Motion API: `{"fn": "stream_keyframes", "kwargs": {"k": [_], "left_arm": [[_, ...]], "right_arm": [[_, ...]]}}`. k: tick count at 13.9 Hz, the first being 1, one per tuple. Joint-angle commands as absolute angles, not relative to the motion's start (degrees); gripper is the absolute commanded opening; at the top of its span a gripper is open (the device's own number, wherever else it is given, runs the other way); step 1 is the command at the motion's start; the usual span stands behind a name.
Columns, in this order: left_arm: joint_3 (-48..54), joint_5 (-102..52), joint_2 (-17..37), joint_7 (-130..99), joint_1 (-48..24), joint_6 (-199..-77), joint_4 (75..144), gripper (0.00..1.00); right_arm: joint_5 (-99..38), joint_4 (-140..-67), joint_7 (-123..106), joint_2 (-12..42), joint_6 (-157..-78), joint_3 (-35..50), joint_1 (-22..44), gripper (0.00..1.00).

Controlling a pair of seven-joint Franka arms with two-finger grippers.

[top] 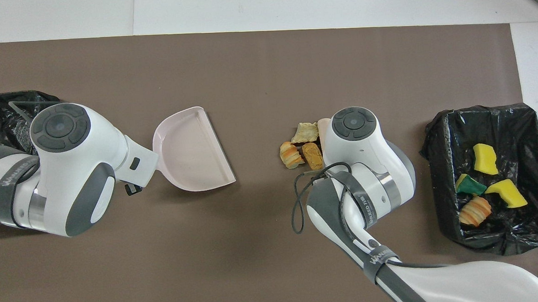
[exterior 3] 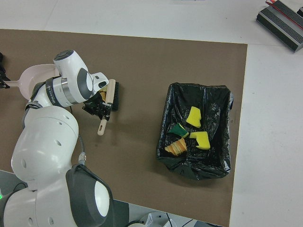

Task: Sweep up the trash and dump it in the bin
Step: 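Sweep the bread chunks into the dustpan with the right gripper's brush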

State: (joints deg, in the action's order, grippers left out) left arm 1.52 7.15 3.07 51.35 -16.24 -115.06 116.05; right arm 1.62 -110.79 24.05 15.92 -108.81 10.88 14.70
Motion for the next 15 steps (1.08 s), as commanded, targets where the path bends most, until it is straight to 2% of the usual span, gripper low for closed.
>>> {"fn": "stream_keyframes", "kwargs": {"k": [1,4,8,11,13,15], "left_arm": [[1.4,7.6,0.8,48.8,-17.3,-119.6,120.9,0.00],[1.5,7.5,0.8,47.4,-19.4,-120.5,121.0,0.00],[1.4,7.5,1.0,46.1,-21.5,-124.7,124.6,0.00],[1.4,7.5,1.0,46.0,-21.5,-124.6,124.6,0.00],[1.5,7.5,1.0,45.9,-21.5,-124.7,124.6,0.00],[1.5,7.5,1.1,45.9,-21.5,-124.7,124.5,0.00]], "right_arm": [[-1.8,-107.1,30.1,19.9,-109.7,11.1,17.3,0.00],[-6.4,-106.3,33.3,20.2,-109.8,11.1,19.2,0.00],[-13.9,-106.2,35.2,20.4,-114.6,11.1,20.5,0.00],[-18.3,-105.4,36.0,20.9,-117.5,11.5,22.8,0.00],[-24.3,-105.6,33.5,21.5,-122.9,11.6,23.6,0.00],[-30.8,-105.5,30.8,21.6,-123.9,11.6,24.0,0.00]]}}
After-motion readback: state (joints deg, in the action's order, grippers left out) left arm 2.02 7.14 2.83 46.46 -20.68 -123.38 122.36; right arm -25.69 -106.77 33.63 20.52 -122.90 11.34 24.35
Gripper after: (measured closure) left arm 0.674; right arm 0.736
